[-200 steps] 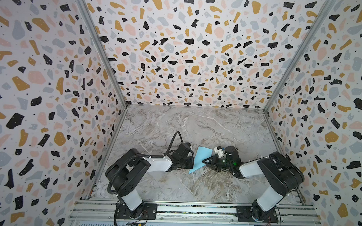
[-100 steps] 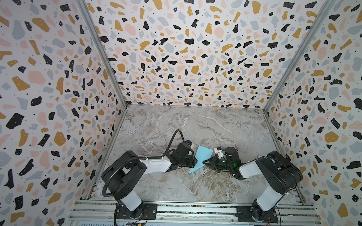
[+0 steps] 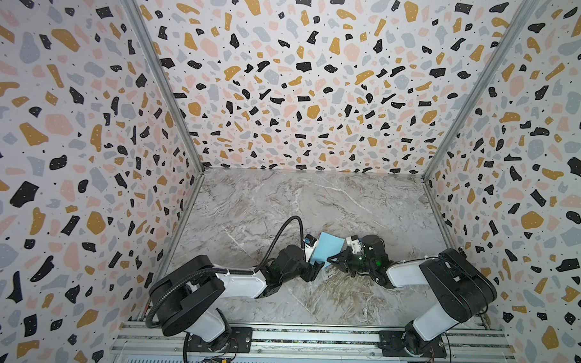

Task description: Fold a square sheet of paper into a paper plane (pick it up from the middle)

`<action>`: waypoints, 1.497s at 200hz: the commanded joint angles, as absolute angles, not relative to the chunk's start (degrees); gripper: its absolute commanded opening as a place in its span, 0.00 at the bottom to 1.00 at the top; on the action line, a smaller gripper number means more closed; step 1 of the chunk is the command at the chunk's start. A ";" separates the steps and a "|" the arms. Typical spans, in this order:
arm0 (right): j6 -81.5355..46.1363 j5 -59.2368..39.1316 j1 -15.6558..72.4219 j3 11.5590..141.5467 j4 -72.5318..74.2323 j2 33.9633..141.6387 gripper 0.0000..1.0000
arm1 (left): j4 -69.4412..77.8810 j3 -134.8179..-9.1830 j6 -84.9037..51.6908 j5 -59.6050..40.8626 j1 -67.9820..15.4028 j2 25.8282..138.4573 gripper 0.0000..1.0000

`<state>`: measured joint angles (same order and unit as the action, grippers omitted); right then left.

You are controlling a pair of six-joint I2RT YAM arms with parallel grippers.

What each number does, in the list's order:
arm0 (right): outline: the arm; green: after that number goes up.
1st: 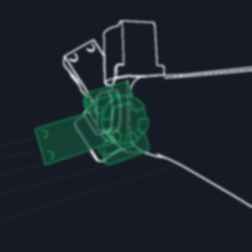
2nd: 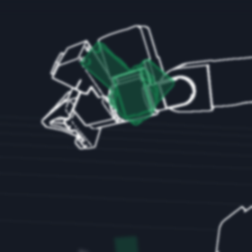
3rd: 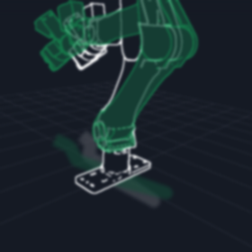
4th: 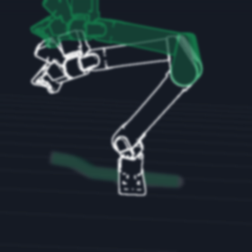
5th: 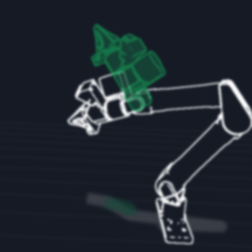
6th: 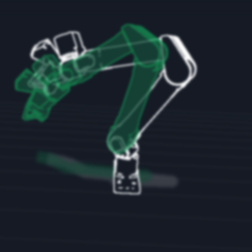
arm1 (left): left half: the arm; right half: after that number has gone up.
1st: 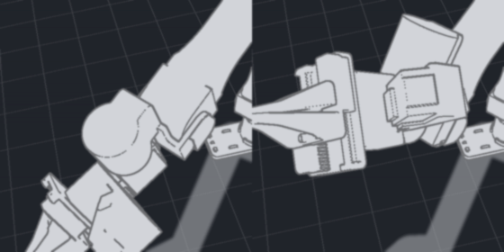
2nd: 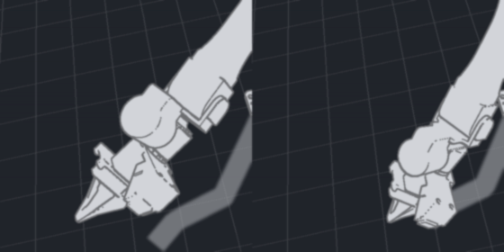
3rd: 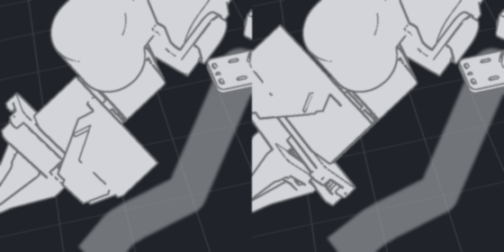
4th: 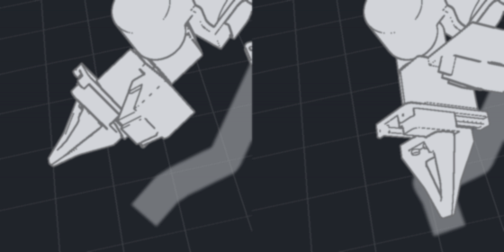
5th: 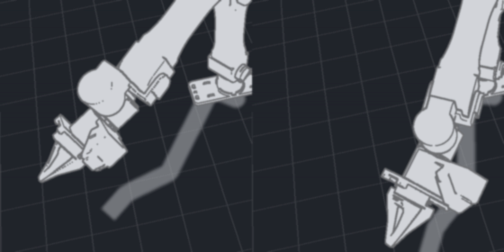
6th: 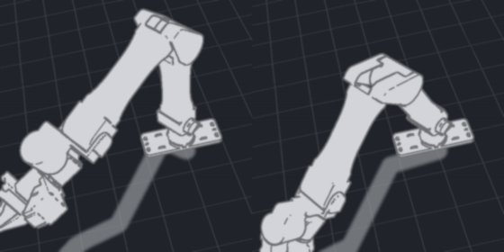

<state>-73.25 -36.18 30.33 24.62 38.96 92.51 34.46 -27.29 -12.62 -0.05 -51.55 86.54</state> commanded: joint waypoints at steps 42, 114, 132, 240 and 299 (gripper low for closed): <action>-75.31 -36.11 30.05 26.32 36.26 91.04 0.00 | 43.64 -28.35 1.66 3.81 -55.58 93.54 0.62; -76.27 -36.46 30.05 27.25 34.33 90.26 0.00 | 47.02 -28.41 5.95 5.07 -56.39 98.25 0.51; -76.38 -36.95 30.04 27.53 34.37 90.46 0.01 | 47.67 -28.40 6.00 5.55 -56.43 99.36 0.47; -76.07 -37.77 30.13 28.55 33.60 92.04 0.07 | 50.62 -27.42 4.48 4.66 -56.47 98.44 0.37; -76.42 -38.07 30.27 28.58 33.80 92.11 0.07 | 50.56 -28.74 4.73 4.13 -56.47 101.42 0.30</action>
<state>-76.07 -37.54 30.24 27.29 34.26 92.18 47.81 -27.81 4.91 4.95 -56.05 100.09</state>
